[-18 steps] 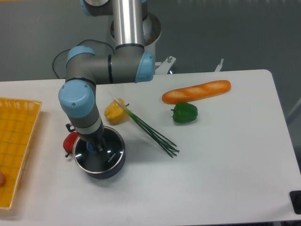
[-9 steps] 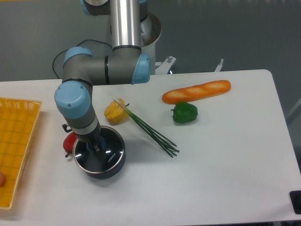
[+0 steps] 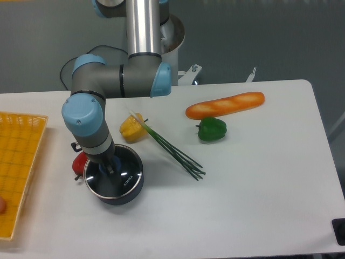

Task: Open the lid
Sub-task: 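Close the gripper on the blue lid knob, then lift the glass lid up off the saucepan by its knob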

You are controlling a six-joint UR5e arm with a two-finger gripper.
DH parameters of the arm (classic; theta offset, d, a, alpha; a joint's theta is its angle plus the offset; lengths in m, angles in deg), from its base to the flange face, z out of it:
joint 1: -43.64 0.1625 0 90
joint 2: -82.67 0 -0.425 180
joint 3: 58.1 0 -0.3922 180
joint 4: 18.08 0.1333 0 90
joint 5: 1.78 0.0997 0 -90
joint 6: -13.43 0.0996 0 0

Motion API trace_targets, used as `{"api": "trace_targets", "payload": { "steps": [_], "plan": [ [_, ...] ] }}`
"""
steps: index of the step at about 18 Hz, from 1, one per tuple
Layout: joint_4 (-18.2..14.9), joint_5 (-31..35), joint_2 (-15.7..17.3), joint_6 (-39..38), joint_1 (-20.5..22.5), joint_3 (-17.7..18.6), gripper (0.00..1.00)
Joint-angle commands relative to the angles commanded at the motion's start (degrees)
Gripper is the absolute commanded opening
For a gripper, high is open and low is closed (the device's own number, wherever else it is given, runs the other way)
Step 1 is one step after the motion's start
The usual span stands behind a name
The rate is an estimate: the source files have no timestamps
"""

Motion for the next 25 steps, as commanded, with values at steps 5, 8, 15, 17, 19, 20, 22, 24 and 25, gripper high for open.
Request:
{"api": "trace_targets", "payload": {
  "steps": [5, 8, 15, 17, 19, 20, 22, 24, 25],
  "plan": [
    [-0.1, 0.1, 0.0, 0.0, 0.0, 0.0, 0.99],
    [-0.1, 0.1, 0.1, -0.1, 0.0, 0.0, 0.89],
    [-0.4, 0.2, 0.2, -0.2, 0.0, -0.2, 0.67],
    [-0.4, 0.3, 0.1, -0.2, 0.0, -0.4, 0.63],
    [-0.4, 0.3, 0.1, -0.3, 0.0, -0.5, 0.56],
    [-0.4, 0.3, 0.1, -0.3, 0.0, -0.5, 0.55],
    [-0.5, 0.3, 0.1, -0.3, 0.0, -0.5, 0.55],
    [-0.6, 0.3, 0.2, -0.3, 0.1, -0.6, 0.52],
    [-0.9, 0.3, 0.3, -0.3, 0.2, -0.7, 0.52]
  ]
}}
